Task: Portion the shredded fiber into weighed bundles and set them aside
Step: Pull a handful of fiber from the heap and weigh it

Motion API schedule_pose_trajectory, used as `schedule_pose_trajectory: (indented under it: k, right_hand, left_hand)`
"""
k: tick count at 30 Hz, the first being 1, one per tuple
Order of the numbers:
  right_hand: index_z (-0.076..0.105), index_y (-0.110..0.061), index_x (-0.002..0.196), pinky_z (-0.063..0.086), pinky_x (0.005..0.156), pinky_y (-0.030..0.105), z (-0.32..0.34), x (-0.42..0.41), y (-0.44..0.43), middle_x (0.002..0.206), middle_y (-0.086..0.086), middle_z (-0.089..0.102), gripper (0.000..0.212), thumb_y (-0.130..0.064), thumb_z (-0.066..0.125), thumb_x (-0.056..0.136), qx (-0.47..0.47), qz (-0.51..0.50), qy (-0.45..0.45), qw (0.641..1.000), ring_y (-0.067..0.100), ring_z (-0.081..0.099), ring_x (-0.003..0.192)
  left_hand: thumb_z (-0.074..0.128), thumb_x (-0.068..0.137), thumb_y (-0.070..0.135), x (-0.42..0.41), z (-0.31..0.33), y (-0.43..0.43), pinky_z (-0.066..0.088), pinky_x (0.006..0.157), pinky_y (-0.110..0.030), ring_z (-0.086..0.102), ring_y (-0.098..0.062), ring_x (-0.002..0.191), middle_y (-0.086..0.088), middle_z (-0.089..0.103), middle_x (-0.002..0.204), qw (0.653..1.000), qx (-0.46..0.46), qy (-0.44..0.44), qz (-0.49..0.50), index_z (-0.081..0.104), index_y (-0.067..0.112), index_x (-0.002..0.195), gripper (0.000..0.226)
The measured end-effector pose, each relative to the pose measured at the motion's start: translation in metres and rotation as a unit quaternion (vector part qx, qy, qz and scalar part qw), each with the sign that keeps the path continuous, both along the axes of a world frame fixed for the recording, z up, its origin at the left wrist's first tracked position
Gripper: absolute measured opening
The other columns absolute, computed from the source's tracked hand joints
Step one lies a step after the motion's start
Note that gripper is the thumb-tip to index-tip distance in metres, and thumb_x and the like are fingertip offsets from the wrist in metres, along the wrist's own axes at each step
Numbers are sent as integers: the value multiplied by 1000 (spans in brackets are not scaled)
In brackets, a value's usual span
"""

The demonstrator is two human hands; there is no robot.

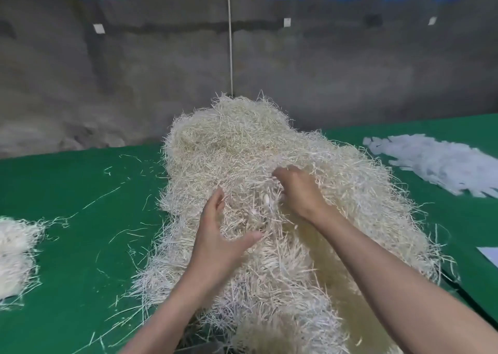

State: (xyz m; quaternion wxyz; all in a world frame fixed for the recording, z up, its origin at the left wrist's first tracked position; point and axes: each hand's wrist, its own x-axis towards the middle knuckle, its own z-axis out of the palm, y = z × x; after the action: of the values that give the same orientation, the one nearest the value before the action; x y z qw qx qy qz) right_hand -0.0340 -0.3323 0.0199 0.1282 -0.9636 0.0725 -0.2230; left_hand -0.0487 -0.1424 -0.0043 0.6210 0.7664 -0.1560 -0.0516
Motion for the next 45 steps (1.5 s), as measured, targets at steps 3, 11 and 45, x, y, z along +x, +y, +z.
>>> schedule_pose_trajectory:
  k: [3, 11, 45]
  right_hand:
    - [62, -13, 118, 44, 97, 38, 47, 9, 20, 115, 10, 62, 57, 18, 52, 71, 104, 89, -145, 980, 24, 55, 108]
    - [49, -27, 104, 47, 73, 22, 95, 5, 15, 105, -9, 55, 39, -5, 65, 76, 384, 208, -192, 879, 10, 56, 90]
    - [26, -26, 144, 54, 87, 38, -29, 83, 35, 141, 3, 45, 90, -40, 76, 71, 182, 112, 147, 966, 18, 59, 106]
  left_hand:
    - [87, 44, 39, 14, 30, -25, 12, 107, -24, 5, 9, 131, 38, -11, 140, 997, 23, -59, -55, -16, 61, 135, 139]
    - [62, 86, 9, 83, 66, -54, 44, 58, -16, 60, -19, 75, -5, 58, 81, 985, -102, 29, 134, 54, 11, 80, 10]
    - [61, 74, 0, 111, 96, 0, 15, 112, -51, 37, -23, 130, -5, 51, 131, 951, -243, 118, 147, 59, 3, 118, 44]
